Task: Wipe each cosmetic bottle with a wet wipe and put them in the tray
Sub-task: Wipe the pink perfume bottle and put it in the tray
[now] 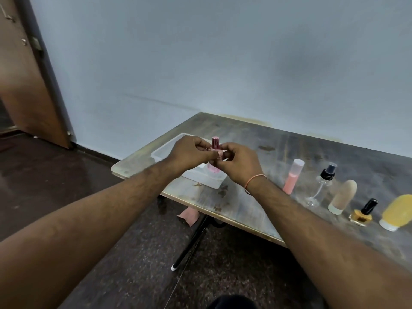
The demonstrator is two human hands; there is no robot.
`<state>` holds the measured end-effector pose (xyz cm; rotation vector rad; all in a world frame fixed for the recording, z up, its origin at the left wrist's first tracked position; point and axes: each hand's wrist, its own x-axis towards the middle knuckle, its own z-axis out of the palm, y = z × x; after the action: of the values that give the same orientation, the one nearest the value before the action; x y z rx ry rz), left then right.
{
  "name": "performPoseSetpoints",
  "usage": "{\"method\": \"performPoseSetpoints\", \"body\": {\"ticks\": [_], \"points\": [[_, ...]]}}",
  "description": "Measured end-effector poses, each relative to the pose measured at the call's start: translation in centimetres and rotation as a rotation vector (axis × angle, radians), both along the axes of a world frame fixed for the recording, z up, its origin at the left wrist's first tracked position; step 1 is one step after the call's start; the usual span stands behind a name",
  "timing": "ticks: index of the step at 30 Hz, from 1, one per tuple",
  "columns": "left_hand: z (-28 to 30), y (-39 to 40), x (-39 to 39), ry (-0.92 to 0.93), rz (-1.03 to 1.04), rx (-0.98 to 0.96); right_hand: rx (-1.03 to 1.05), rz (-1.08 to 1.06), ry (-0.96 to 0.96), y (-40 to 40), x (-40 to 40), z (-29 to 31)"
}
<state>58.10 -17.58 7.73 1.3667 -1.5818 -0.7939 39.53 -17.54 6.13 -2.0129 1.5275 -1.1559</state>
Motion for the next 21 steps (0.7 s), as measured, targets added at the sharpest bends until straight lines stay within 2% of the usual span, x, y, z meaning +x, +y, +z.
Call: {"method": "performPoseSetpoints", "body": {"ticks": [4, 7, 12, 21], "points": [[-0.9, -0.1, 1.3, -0.054, -0.006, 0.005, 0.056, -0.016, 0.071, -0.6, 0.2, -1.1], [-1.4, 0.1, 1.8, -0.205, -0.020, -0.047, 0.050, -0.037, 0.181, -0.5, 0.2, -1.4], [-2.5, 0.3, 1.3, -0.388, -0.027, -0.124, 0.086, -0.054, 0.210, -0.2, -0.2, -2.2], [-3.8, 0.3, 1.0, -0.412, -0.017, -0.142, 0.105, -0.075, 0.306, 0.7, -0.6, -1.6]]}}
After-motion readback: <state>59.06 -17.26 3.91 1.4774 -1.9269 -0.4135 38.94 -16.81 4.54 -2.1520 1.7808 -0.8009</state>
